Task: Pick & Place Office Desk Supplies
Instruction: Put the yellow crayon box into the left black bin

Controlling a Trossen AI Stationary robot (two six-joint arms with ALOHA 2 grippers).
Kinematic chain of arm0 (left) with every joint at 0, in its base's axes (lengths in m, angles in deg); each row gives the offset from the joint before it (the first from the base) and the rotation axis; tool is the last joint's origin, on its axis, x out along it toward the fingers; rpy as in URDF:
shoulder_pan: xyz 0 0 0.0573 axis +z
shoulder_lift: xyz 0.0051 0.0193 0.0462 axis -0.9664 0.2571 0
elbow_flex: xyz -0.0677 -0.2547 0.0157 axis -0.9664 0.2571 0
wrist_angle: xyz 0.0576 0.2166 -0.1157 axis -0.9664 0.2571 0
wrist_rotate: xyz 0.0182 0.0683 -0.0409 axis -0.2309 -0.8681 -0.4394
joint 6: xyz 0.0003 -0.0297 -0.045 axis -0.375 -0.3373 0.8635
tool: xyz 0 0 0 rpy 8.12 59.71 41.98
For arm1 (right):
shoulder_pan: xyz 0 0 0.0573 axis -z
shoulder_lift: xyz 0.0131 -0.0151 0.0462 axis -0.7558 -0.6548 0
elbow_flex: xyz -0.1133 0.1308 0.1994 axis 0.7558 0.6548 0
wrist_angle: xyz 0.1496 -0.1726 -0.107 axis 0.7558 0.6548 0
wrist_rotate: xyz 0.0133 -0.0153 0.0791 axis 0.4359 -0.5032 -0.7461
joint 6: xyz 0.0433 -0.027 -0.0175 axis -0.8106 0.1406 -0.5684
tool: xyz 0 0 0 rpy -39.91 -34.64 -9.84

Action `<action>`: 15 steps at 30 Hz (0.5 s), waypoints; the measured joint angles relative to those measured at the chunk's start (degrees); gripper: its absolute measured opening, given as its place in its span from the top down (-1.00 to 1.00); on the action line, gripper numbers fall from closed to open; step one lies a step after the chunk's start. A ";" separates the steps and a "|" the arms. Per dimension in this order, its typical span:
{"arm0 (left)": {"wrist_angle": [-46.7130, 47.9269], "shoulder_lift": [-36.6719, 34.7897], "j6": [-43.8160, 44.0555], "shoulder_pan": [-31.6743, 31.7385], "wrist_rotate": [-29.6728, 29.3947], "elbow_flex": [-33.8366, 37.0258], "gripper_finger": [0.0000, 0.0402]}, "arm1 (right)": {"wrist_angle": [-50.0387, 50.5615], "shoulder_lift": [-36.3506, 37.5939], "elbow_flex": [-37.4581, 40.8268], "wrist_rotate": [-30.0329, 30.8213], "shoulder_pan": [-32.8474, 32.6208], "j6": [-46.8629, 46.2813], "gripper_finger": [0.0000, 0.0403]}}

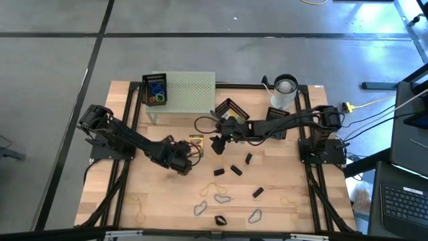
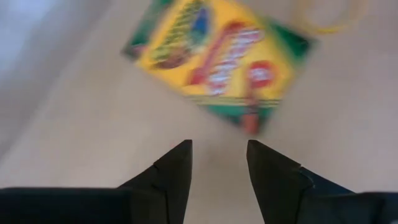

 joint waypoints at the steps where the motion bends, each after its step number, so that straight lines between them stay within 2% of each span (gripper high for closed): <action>1: 0.82 0.00 1.52 0.00 -2.08 0.07 0.27 | -0.91 -0.74 0.00 -0.13 0.03 -0.04 -0.09; 3: 0.17 0.00 3.83 0.10 -5.71 0.77 0.28 | -2.07 -2.02 0.00 -0.91 0.04 -0.16 -0.09; 5: -1.04 0.00 4.41 0.61 -6.57 1.50 0.28 | -3.09 -3.45 0.00 -2.43 0.00 -0.16 -0.08; 11: -6.01 0.24 4.48 2.89 -2.79 4.31 0.22 | -5.82 -5.98 -0.04 -3.62 0.01 -0.15 -0.02; 15: -11.47 0.26 2.89 3.72 -0.85 6.71 0.14 | -6.10 -6.66 -0.04 -1.45 0.32 0.02 -0.01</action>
